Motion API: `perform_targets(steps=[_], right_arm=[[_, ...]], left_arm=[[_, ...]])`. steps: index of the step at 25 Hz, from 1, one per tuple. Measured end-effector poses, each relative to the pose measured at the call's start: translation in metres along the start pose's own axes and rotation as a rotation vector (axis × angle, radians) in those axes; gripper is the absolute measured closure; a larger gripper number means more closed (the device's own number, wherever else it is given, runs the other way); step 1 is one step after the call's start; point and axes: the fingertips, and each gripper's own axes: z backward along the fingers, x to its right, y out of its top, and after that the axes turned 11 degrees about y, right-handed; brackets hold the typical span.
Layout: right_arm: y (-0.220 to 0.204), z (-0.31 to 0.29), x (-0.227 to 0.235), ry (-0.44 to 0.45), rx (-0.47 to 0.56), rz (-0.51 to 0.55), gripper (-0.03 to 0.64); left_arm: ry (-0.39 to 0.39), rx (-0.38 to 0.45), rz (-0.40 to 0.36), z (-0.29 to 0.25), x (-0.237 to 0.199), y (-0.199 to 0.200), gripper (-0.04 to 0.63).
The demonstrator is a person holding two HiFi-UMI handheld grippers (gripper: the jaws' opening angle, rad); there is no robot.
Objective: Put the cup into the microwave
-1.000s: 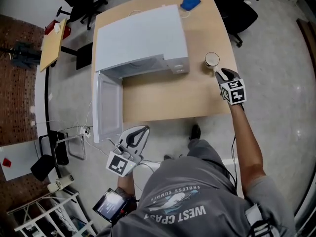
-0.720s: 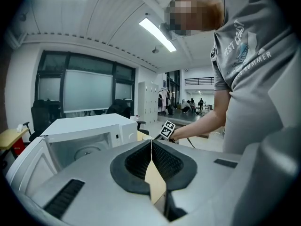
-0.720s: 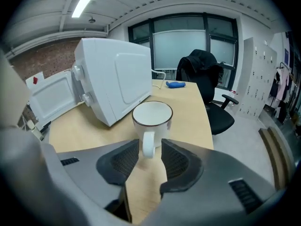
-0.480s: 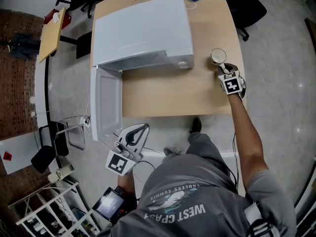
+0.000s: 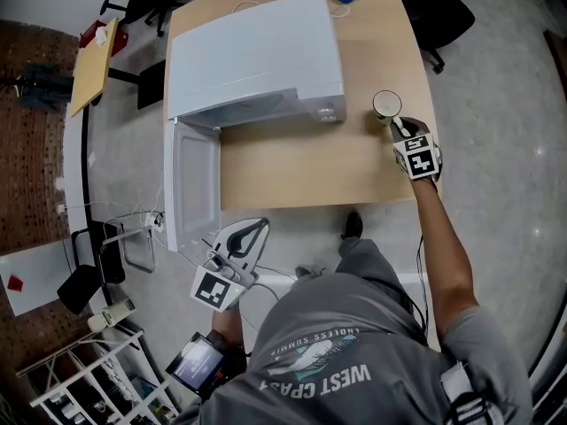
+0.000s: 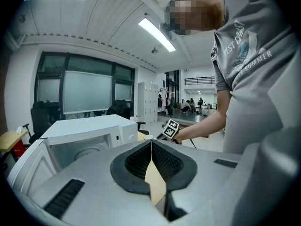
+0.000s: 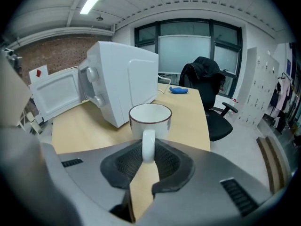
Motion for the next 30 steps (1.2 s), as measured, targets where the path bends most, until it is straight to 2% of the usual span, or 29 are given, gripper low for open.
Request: perform_targets(steps=[13,22,25,28,30], right_arm=[[0.069,0.128,-0.088,0.007,0.235,0.041,0.545],[0.128,0.238,-0.215,0.046,0.362,0.082,0.545],[0.139,0.259,-0.259,0.089,0.399,0.09,0.545],[0.134,0.267,-0.317,0.148,0.435,0.055,0.545],[0.136,0.276,-0.342,0.17,0.439,0.073,0.545]], left_arm=[[-0.062,0.112,-0.054,0.036,0.016,0.012,0.572],[-0.096,0.227,-0.096,0.125,0.012,0.022,0.572],[-0.089,0.268,-0.055,0.147,0.008,0.016,0.572],[-0.096,0.25,-0.04,0.178,-0.002,0.004,0.572],[-0.105,0.257,-0.044,0.186,-0.002,0.003,0.572]])
